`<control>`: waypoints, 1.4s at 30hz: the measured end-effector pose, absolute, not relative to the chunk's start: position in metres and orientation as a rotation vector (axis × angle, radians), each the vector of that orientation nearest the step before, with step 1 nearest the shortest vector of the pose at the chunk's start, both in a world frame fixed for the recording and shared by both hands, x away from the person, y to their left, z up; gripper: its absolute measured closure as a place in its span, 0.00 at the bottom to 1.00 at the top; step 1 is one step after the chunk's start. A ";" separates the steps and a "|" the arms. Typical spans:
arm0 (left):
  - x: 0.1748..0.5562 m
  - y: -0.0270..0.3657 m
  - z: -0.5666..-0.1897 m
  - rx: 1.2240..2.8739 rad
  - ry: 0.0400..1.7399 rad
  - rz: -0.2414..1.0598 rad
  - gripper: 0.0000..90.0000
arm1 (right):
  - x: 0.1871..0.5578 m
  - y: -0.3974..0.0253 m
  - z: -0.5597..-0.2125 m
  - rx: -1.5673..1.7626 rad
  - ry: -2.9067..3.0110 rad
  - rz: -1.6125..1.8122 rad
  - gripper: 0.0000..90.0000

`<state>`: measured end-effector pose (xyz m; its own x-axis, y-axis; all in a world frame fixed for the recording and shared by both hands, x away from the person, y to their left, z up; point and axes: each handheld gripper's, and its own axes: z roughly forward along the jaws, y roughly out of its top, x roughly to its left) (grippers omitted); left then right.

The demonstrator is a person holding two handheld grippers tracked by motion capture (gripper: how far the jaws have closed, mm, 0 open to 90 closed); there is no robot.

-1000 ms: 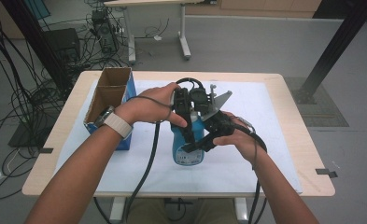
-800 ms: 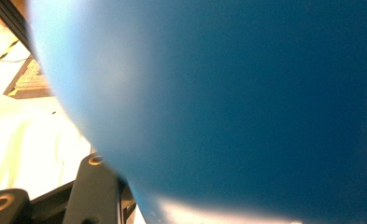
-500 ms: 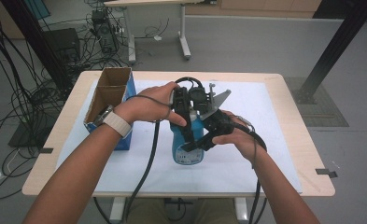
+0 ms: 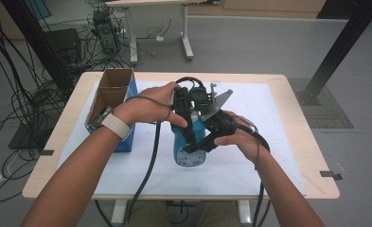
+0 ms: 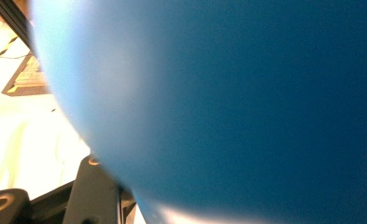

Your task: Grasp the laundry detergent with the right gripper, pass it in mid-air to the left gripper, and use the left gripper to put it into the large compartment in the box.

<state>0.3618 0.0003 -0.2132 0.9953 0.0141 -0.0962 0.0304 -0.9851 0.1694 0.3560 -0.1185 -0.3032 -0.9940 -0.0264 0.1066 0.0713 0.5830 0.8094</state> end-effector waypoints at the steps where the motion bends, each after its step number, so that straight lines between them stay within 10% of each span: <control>1: 0.362 0.000 -0.213 2.968 0.033 -0.139 0.44 | 0.356 -0.119 -0.303 -0.041 -2.699 -1.388 0.49; 42: 0.357 -0.002 -0.213 2.948 0.025 -0.131 0.44 | 0.351 -0.123 -0.303 -0.040 -2.704 -1.403 0.49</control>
